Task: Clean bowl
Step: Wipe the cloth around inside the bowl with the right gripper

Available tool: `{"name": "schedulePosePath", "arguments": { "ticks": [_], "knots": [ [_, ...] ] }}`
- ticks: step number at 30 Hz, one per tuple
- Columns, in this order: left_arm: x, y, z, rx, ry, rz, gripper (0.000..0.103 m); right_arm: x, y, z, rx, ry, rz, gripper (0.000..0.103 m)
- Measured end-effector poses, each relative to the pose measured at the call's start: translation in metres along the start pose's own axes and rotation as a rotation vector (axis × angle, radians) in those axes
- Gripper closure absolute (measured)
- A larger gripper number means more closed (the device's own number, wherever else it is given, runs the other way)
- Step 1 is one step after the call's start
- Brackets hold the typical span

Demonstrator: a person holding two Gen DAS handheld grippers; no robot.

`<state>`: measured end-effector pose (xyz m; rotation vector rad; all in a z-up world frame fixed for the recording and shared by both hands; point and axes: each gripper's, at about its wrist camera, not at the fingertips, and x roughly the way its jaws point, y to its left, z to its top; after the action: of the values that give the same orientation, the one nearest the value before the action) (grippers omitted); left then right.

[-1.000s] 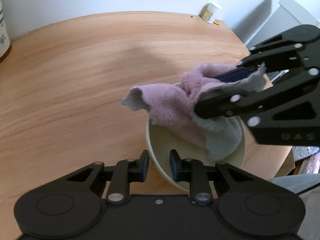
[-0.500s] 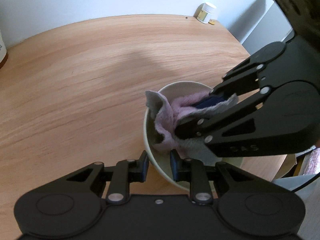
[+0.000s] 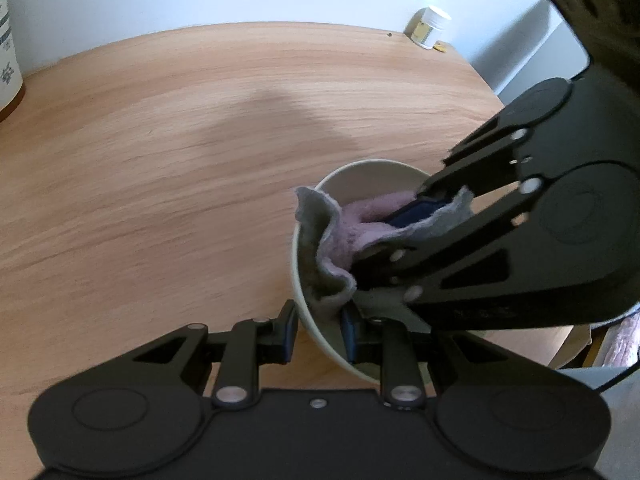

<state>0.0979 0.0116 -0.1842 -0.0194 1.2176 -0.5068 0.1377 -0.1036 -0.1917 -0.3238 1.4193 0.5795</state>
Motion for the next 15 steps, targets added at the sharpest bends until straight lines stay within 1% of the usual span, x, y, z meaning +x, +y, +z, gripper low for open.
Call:
{"name": "schedulePosePath", "arguments": {
  "ticks": [4, 7, 10, 12, 15],
  "knots": [
    [0.0, 0.003, 0.003, -0.014, -0.005, 0.003, 0.08, -0.021, 0.001, 0.003, -0.048, 0.013, -0.023, 0.079],
    [0.001, 0.002, 0.006, -0.012, -0.023, 0.026, 0.081, -0.039, 0.004, 0.004, -0.112, 0.029, -0.054, 0.079],
    [0.003, 0.0, 0.011, -0.011, -0.027, 0.042, 0.079, -0.04, 0.008, -0.003, -0.183, 0.076, -0.087, 0.08],
    [0.004, -0.002, 0.013, 0.0, -0.024, 0.055, 0.076, -0.037, 0.014, -0.005, -0.231, 0.098, -0.106, 0.08],
    [0.006, 0.001, 0.016, -0.017, -0.019, 0.045, 0.075, -0.03, 0.023, -0.006, -0.298, 0.13, -0.132, 0.08]
  ]
}}
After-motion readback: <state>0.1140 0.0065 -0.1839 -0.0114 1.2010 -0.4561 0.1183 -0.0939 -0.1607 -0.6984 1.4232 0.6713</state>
